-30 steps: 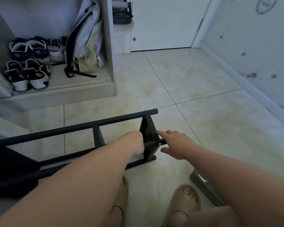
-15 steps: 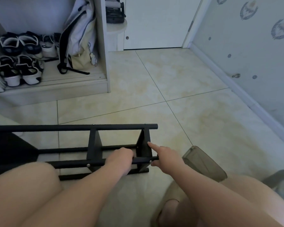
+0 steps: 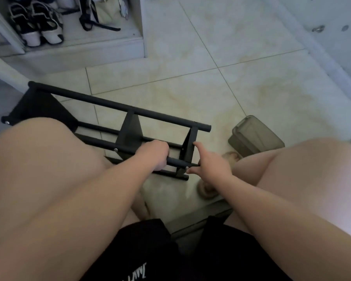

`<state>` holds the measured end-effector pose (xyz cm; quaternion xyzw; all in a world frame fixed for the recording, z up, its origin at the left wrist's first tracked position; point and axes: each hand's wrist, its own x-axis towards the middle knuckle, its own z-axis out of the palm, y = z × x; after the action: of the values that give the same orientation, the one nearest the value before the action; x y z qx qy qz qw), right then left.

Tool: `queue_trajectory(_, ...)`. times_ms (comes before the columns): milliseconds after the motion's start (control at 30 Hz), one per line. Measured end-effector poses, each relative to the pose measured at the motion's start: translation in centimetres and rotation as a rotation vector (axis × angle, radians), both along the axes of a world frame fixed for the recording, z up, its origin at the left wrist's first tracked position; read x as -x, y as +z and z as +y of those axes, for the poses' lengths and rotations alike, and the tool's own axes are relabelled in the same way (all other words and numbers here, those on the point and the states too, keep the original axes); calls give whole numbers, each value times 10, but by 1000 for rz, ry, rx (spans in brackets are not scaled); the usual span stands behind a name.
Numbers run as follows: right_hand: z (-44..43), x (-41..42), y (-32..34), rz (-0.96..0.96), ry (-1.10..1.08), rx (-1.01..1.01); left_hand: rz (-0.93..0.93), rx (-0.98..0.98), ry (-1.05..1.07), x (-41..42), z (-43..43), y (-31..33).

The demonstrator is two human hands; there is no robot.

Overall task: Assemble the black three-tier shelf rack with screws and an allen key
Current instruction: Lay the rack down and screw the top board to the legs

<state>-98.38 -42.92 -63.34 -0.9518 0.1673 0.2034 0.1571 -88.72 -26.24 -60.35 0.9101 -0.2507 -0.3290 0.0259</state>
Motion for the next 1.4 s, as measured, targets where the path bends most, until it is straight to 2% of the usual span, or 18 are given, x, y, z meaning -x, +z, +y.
queue_trajectory(67, 5, 4, 2, -2, -21, 35, -4, -11, -19, 4, 5, 0)
queue_trajectory(200, 8, 8, 5, -12, 116, 249, 9, -35, -67, 6, 12, -2)
queue_trajectory(400, -2, 0, -4, 107, 178, 149, 111, 3, -68, -2, 11, -3)
queue_trajectory(467, -3, -3, -6, 112, 175, 135, 260, 145, 84, -9, 8, -2)
queue_trajectory(567, -3, -5, -6, 122, 167, 124, 570, 399, 556, -14, 2, 5)
queue_trajectory(633, -3, -6, -6, 130, 167, 123, 775, 529, 760, -16, 3, 7)
queue_trajectory(700, -3, -6, -5, 137, 164, 117, 889, 584, 776, -17, 5, 7)
queue_trajectory(900, -2, -5, -5, 141, 149, 100, 1057, 684, 810, -23, 7, 6)
queue_trajectory(1067, -1, -5, -3, 156, 142, 93, 1103, 739, 822, -24, 7, 5)
queue_trajectory(1400, -1, -5, -3, 157, 133, 66, 1028, 745, 873, -22, 3, -3)
